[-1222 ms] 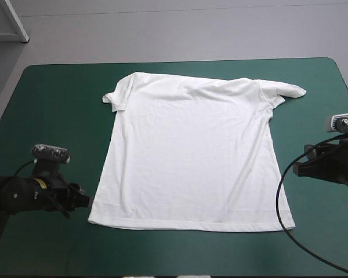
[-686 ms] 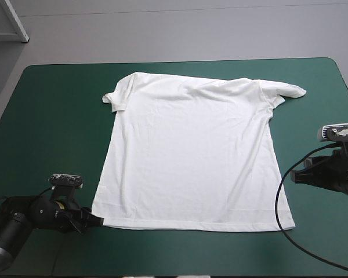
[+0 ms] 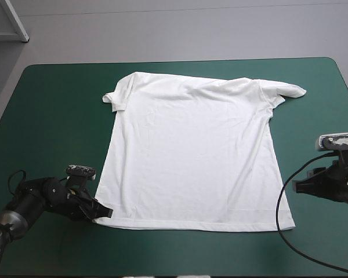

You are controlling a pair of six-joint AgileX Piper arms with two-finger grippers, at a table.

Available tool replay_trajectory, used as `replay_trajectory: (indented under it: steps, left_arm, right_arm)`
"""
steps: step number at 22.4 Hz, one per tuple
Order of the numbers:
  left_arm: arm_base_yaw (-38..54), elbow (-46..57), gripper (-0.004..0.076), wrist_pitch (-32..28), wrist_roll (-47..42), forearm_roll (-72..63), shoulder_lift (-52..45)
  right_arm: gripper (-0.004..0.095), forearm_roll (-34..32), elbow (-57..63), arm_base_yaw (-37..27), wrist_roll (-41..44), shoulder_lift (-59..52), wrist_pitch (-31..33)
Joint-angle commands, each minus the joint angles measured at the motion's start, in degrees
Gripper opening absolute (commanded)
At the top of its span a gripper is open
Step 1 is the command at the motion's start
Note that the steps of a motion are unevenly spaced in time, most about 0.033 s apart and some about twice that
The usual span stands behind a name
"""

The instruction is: Fold the cloth

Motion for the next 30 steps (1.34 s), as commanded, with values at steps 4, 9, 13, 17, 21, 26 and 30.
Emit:
replay_trajectory:
  steps: [4,9,13,17,21,26,30]
  left_arm:
    - [-0.3,0.6,0.0019,0.0,1.9,-3.0,0.8]
    - [-0.3,0.6,0.0019,-0.2,2.1,-3.0,0.8]
    - [-0.3,0.6,0.0019,-0.4,3.8,-5.2,0.8]
    - [-0.3,0.6,0.0019,-1.9,3.8,-5.3,0.9]
    - [-0.3,0.6,0.0019,-1.8,3.9,-5.6,0.9]
    - [-0.3,0.6,0.0019,-1.2,3.8,-5.7,0.9]
    - [-0.3,0.6,0.0019,-1.2,3.8,-5.7,0.9]
  right_arm:
    - [0.0335,-1.4,7.6,-0.2,0.2,-0.3,-1.3]
    - [0.0552,-3.3,14.1,-0.2,0.2,-0.3,-3.1]
    - [0.0625,0.4,20.2,-0.2,0.3,-0.2,-6.1]
    - [0.0561,3.2,23.9,-0.2,-2.6,-0.1,-9.9]
    - [0.0557,4.3,24.3,-0.2,-2.9,0.4,-13.6]
    - [0.0551,5.9,24.3,-0.2,-4.1,9.1,-14.3]
    - [0.0488,9.3,24.3,-0.2,-7.1,14.1,-13.5]
